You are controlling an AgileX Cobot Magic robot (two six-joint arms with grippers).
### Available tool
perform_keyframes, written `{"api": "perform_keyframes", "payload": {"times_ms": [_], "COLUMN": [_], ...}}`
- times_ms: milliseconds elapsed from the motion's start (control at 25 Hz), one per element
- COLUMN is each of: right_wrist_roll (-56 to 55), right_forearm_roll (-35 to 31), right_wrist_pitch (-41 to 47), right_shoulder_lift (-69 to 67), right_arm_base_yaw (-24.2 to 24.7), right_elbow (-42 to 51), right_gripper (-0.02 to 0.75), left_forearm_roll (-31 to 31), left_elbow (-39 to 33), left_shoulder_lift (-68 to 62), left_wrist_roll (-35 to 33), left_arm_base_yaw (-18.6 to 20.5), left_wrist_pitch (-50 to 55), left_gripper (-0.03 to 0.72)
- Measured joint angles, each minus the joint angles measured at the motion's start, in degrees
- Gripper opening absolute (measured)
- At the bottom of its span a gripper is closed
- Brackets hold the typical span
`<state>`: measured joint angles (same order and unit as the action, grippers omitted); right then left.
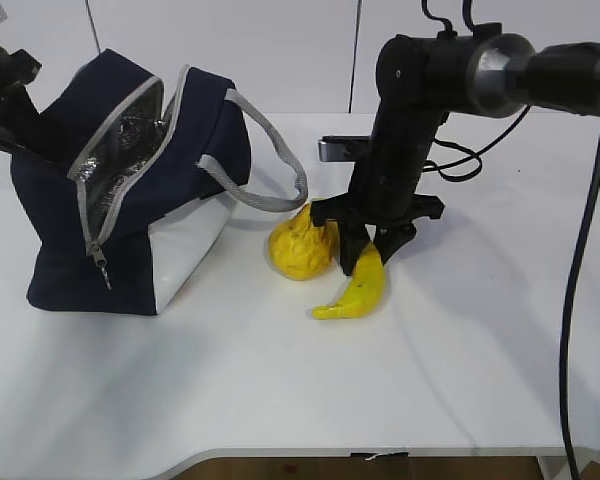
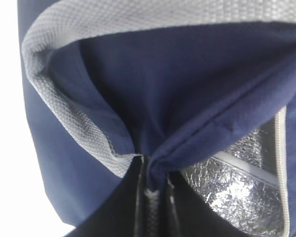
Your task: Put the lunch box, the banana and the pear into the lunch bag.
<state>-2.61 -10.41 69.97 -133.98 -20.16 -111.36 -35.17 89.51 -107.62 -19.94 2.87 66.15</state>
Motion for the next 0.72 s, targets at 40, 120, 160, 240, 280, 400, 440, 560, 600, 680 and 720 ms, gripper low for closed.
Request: {"api": "perform_keyframes", "payload": {"times_ms": [40,120,160,240,280,400,440,560,600,680,720], "right_wrist_roll": [0.0,0.0,0.0,0.0,0.0,0.0,0.0,-0.1,-0.5,-1.2,-1.4], "right_forearm_roll": [0.0,0.1,0.3,2.0,2.9,5.9,6.8,9.1,10.0,10.4,9.9], "right_wrist_pitch": [0.0,0.0,0.0,0.0,0.0,0.0,0.1,0.2,0.2,0.3,0.5], "right_shoulder_lift": [0.0,0.3,0.7,1.8,2.6,4.9,5.8,8.5,9.4,11.6,12.7], "right_arm_base_yaw": [0.0,0.0,0.0,0.0,0.0,0.1,0.1,0.1,0.1,0.1,0.1], "right_elbow": [-0.1,-0.1,-0.1,-0.1,-0.1,-0.1,-0.1,-0.1,-0.1,-0.1,-0.1], "right_gripper": [0.313,0.313,0.313,0.312,0.312,0.312,0.312,0.312,0.312,0.312,0.312], "left_forearm_roll": [0.1,0.2,0.3,0.6,0.6,0.7,0.7,0.7,0.7,0.7,0.8], "left_elbow": [0.0,0.0,0.0,0.0,0.0,0.0,0.0,0.0,0.0,0.0,0.0], "left_shoulder_lift": [0.0,0.0,0.0,0.0,0.0,0.0,0.0,0.0,0.0,0.0,0.0], "left_wrist_roll": [0.0,0.0,0.0,0.0,0.0,0.0,0.0,0.0,0.0,-0.1,-0.1], "left_arm_base_yaw": [0.0,0.0,0.0,0.0,0.0,0.0,0.0,0.0,0.0,0.0,0.0], "left_wrist_pitch": [0.0,0.0,0.0,0.0,0.0,0.0,0.0,0.0,0.0,0.0,0.0], "left_gripper": [0.018,0.018,0.018,0.018,0.018,0.018,0.018,0.018,0.018,0.018,0.018]}}
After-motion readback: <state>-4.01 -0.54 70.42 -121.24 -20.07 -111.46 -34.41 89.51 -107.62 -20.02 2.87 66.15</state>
